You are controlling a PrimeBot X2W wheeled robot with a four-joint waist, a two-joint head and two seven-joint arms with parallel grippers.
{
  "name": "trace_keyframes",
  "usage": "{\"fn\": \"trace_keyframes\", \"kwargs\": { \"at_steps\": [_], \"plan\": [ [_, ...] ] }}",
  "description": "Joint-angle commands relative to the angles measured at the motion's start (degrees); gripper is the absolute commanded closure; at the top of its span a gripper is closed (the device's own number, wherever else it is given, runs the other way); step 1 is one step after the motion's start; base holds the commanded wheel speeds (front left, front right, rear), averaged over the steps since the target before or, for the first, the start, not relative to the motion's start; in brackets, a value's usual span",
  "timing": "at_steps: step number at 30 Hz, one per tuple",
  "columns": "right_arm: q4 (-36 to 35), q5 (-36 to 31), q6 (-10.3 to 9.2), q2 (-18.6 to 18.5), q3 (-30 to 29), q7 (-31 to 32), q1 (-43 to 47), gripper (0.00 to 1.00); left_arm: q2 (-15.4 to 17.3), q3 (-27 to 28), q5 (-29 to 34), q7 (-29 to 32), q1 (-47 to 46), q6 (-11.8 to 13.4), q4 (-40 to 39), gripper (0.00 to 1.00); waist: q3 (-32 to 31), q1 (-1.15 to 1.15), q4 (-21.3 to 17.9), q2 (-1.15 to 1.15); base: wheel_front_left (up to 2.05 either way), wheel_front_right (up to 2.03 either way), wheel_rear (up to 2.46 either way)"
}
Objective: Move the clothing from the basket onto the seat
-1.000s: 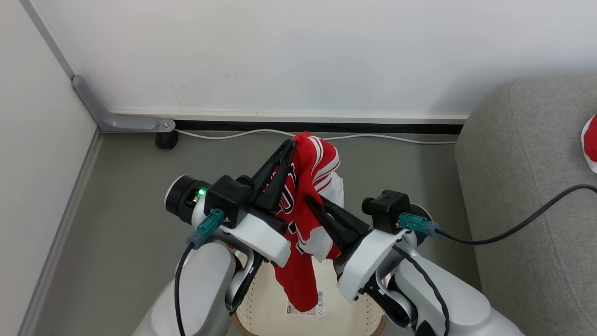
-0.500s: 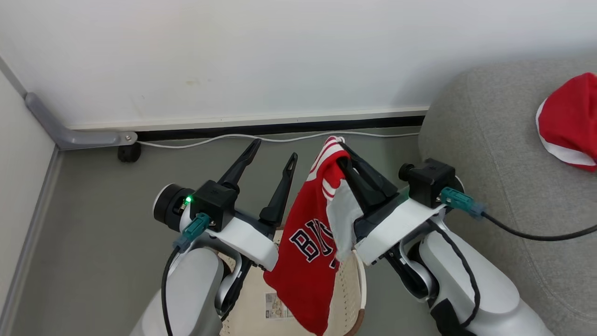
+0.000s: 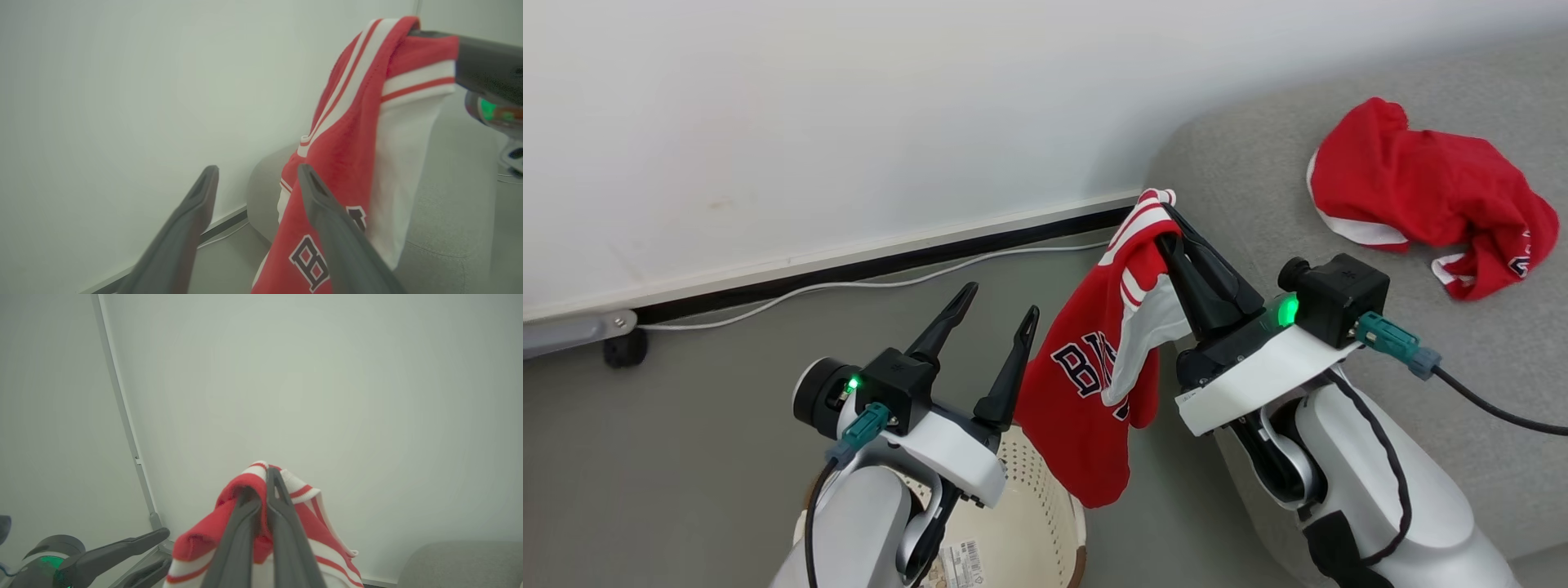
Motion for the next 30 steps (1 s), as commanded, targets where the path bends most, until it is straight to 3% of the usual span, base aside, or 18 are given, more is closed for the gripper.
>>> {"fn": "trace_keyframes", "kwargs": {
  "at_steps": [1,16,30],
  "plan": [
    [-2.30,-0.59,0.17,0.40,0.05,-0.35,0.11,1.00,0.53,2.09,-0.23,-0.34,-0.52,-0.36,-1.39,0.00,-0.40,0.00,-3.21,0.00,0.00,0.00,0.00],
    [-7.01,-0.32,0.17,-1.25,-1.25,-0.35,-0.82,1.00,0.53,3.28,0.06,-0.34,1.27,-0.54,-2.15,0.00,0.67,0.00,-16.47,0.00,0.00,0.00,0.00],
    [-14.31,-3.49,0.17,-6.82,-12.60,-0.35,-0.78,1.00,0.53,-0.56,0.59,-0.34,-2.01,-1.50,-0.51,0.00,6.71,0.00,-18.71,0.00,0.00,0.00,0.00]
  ]
}}
